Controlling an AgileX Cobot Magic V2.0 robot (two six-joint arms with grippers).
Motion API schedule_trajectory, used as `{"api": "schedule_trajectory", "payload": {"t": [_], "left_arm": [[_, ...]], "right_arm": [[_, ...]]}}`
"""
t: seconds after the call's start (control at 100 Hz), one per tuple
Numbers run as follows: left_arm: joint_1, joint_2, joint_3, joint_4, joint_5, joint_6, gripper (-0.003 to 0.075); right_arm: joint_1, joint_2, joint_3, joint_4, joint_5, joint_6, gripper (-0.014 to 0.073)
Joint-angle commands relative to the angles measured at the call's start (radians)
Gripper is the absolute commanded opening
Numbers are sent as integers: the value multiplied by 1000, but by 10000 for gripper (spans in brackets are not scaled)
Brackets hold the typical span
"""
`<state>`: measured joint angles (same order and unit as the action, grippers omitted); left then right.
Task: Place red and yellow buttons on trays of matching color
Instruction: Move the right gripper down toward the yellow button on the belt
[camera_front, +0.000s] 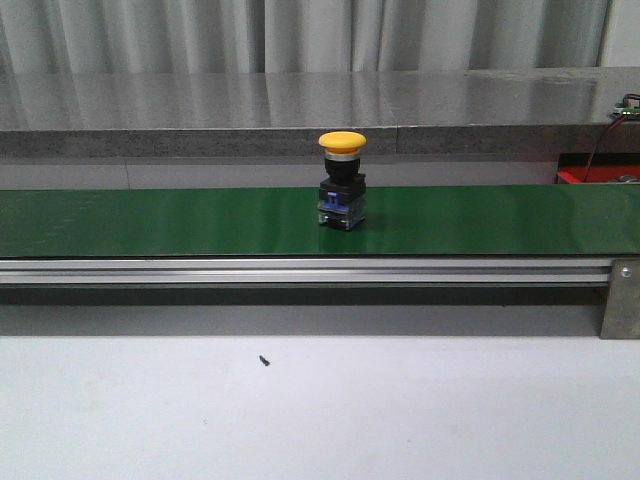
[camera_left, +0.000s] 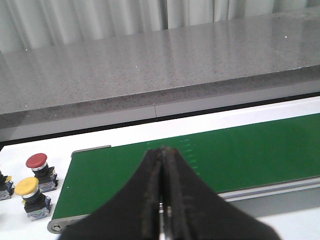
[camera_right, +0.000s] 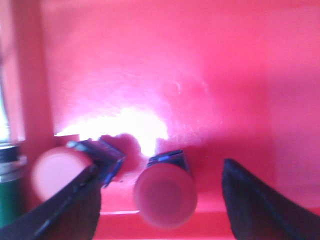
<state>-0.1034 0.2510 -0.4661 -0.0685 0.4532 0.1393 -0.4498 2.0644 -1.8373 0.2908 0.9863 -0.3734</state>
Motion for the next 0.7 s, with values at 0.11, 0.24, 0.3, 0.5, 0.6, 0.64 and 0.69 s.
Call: {"api": "schedule_trajectory", "payload": {"t": [0.11,0.24,0.3,0.5,0.6,0.64,0.69], "left_arm": [[-7,9,-25,-2,-77,2,-20],[-7,9,-25,-2,-77,2,-20],[-7,9,-25,-2,-77,2,-20],[-7,9,-25,-2,-77,2,-20],[-7,9,-25,-2,-77,2,-20],[-7,9,-25,-2,-77,2,-20],[-7,9,-25,-2,-77,2,-20]], "right_arm": [[58,-184,-38,27,109,-40,523],[145,-269,25,28,121,-75,519],[190,-305,67,29,121,-92,512],[382,-364,181,28,159,-124,512],[464,-356,209,28,174,-124,512],[497,-353,217,28,173,-124,512],[532,-346,219,28,168,-124,512]]}}
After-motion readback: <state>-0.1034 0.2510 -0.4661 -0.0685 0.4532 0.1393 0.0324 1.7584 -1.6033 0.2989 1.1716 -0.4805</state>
